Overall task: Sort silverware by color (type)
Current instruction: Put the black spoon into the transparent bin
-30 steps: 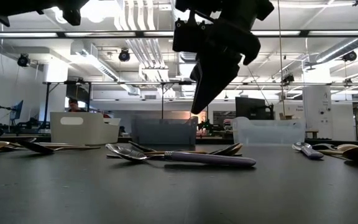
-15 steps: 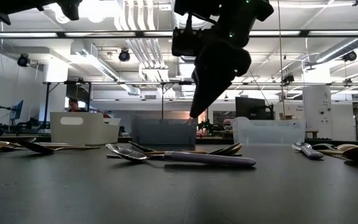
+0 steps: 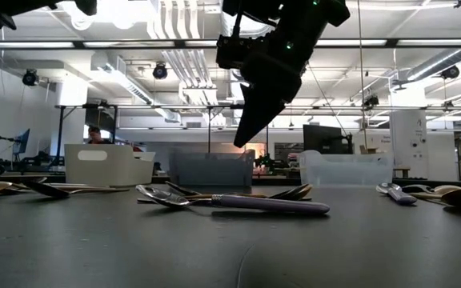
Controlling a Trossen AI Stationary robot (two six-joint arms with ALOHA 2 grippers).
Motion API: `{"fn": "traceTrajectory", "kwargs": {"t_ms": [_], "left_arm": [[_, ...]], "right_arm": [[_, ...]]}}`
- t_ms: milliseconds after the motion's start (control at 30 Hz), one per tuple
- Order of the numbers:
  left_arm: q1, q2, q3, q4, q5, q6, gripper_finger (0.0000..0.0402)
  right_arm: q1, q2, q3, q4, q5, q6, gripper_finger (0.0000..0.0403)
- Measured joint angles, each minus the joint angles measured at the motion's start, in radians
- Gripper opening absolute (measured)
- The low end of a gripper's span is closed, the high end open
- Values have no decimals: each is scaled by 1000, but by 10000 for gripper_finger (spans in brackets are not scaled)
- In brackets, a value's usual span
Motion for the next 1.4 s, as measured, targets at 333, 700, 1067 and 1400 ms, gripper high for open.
{"fn": "traceTrajectory", "kwargs": {"t_ms": [333, 700, 1067, 1400], "left_arm": [[0, 21, 0, 10, 0, 30, 75], [0, 19, 0, 8, 0, 10, 75], [-2, 19, 0, 11, 0, -12, 75], [-1, 18, 0, 13, 1, -13, 75]], "right_arm": [[7, 0, 0, 0, -9, 0, 176], [40, 0, 0, 7, -80, 83, 172], [61, 89, -2, 112, -80, 63, 159], [53, 129, -2, 105, -80, 69, 145]]}}
